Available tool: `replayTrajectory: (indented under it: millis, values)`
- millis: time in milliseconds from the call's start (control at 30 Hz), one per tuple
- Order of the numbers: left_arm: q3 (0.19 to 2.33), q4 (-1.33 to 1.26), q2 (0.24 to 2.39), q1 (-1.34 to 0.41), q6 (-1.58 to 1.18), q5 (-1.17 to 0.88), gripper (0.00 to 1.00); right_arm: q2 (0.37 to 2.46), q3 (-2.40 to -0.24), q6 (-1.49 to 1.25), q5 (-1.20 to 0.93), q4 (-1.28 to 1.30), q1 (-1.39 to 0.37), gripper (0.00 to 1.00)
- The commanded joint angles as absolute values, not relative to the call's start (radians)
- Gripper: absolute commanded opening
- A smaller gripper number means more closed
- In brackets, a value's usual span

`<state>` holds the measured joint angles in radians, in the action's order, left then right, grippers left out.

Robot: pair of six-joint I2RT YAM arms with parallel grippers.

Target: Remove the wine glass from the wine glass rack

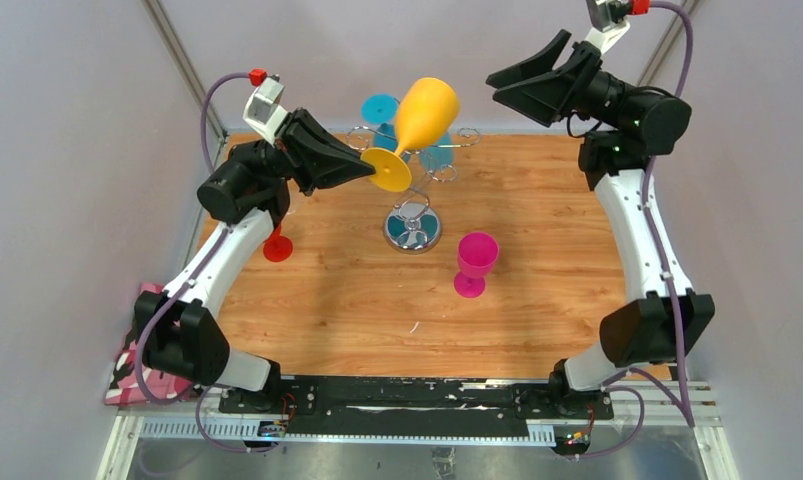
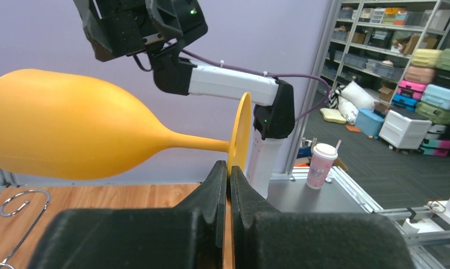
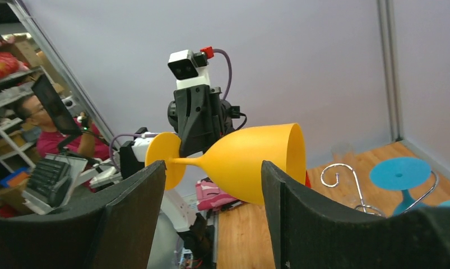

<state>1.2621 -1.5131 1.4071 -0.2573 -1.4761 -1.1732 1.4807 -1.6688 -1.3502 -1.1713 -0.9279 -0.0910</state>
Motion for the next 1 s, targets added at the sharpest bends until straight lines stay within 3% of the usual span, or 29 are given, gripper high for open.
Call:
replayTrajectory:
  millis: [0,367,700,967]
  values:
    - [1.305,-1.583,1.425,-0.252,-1.494,-1.154,0.00,1.596,-1.682,-1.630,-1.210,-1.239,-0.083,0.68]
    - [1.290,-1.582,1.386,-0.260,-1.499,-1.134,0.00,1.610,-1.637,-1.531,-1.209,-1.164,-0.100,0.68]
    - [1.331,-1.582,1.437,-0.296,-1.509,-1.126,0.00,1.647,-1.662,-1.498,-1.234,-1.123,-0.224,0.68]
    - [1.331,-1.582,1.449,-0.296,-1.499,-1.136,0.00,1.714,-1.699,-1.812,-1.208,-1.501,-0.260,0.64]
